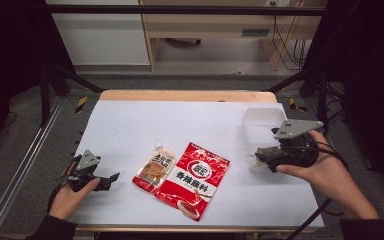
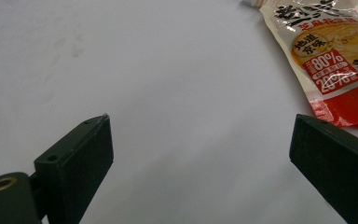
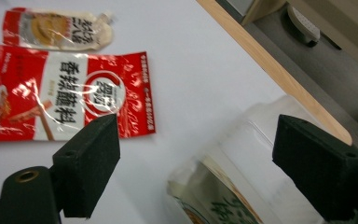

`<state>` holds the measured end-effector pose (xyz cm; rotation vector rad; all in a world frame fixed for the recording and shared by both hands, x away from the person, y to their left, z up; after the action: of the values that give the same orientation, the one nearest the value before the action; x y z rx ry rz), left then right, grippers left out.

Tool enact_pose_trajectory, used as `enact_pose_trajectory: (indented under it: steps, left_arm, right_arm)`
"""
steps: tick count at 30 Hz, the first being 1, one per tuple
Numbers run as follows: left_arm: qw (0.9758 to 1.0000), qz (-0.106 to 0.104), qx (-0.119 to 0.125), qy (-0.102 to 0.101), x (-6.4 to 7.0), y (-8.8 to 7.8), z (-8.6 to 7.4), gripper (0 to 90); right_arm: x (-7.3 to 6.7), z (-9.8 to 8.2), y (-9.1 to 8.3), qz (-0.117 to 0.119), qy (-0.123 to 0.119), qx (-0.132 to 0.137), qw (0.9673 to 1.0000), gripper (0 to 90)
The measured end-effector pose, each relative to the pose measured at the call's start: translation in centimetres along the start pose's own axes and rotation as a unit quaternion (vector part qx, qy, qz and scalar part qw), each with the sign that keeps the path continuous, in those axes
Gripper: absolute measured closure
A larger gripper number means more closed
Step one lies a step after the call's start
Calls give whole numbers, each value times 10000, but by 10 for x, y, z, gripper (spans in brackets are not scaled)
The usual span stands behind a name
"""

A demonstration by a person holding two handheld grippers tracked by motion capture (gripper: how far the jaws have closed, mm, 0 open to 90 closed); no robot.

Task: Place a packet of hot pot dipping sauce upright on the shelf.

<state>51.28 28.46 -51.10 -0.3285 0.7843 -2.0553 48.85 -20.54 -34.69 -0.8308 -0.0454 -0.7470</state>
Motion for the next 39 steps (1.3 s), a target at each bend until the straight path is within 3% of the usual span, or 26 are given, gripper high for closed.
enact_pose_trajectory:
  steps: [8,21,26,30,33,39]
  left_arm:
    - [10000,-15,3,40,3,-1,1,60]
    - [9999,43,-72,132,5,-1,1,62]
    - [9999,104,1,38,5,-2,2,57]
    - [10000,44,49,-35,7,-1,3,57]
    - [10000,15,57,-26,9,-1,4,58]
    - [9999,105,21,-36,7,-3,1,58]
  right_arm:
    - [-39,24,19,106,155,266,9995,125]
    - [-92,30,78,418,303,131,9986,154]
    - [-104,33,101,374,381,49,9986,155]
    - [-112,43,118,564,563,297,9964,202]
    - [-116,51,130,421,513,284,9974,216]
    - [-123,71,158,393,768,297,9958,186]
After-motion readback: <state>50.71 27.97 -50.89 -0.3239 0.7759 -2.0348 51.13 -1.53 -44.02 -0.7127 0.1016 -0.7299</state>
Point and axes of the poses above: each handheld gripper's, and its own axes: y roughly forward along the jaws, z roughly out of its top, x roughly to its right, the point moved 8 cm from there along y, roughly forward along the jaws, and after that the axes turned 4 degrees about -y, right-handed, at the moved point
